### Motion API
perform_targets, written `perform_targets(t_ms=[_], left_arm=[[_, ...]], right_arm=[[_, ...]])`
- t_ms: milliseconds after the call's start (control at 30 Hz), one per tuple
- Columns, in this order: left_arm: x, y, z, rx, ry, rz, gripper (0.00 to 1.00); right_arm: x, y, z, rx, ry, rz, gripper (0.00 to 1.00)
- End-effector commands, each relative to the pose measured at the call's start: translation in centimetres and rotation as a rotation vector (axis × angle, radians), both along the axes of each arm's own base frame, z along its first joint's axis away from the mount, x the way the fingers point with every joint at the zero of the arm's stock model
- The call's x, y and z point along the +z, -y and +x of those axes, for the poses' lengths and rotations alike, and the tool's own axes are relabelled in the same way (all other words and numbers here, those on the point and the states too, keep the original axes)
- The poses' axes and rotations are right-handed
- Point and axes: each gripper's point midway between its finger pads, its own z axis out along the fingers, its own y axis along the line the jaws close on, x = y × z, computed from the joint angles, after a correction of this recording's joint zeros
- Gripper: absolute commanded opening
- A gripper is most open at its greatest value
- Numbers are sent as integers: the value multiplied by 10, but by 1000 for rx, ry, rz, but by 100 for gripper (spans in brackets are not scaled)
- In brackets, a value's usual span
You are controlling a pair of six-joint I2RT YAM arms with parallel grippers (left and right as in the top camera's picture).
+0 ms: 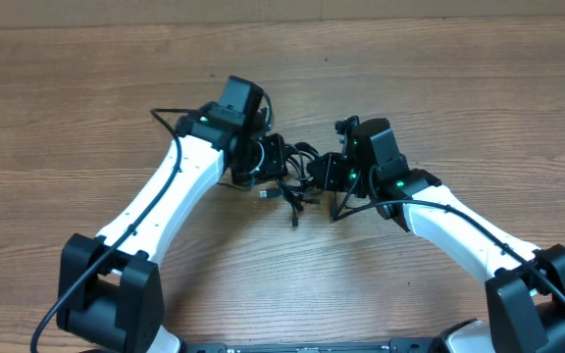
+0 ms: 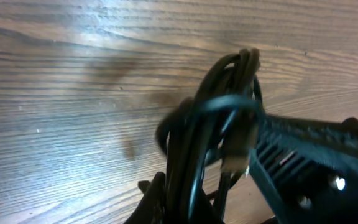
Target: Untangle cables
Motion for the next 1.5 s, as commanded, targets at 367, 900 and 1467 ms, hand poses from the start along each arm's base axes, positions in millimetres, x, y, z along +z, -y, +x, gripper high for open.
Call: perform_targets(t_ms=[367,900,1467], left_arm=[[-19,-60,2,453,-84,300,4],[-15,-44,9,-102,129,312,4],[-11,-22,2,-554,291,249,4]], right_arm=[[-10,37,10,-203,-22,-132,4],[1,14,6,-80,0,-46,24],[51,-43,-16,407,275,146,29]])
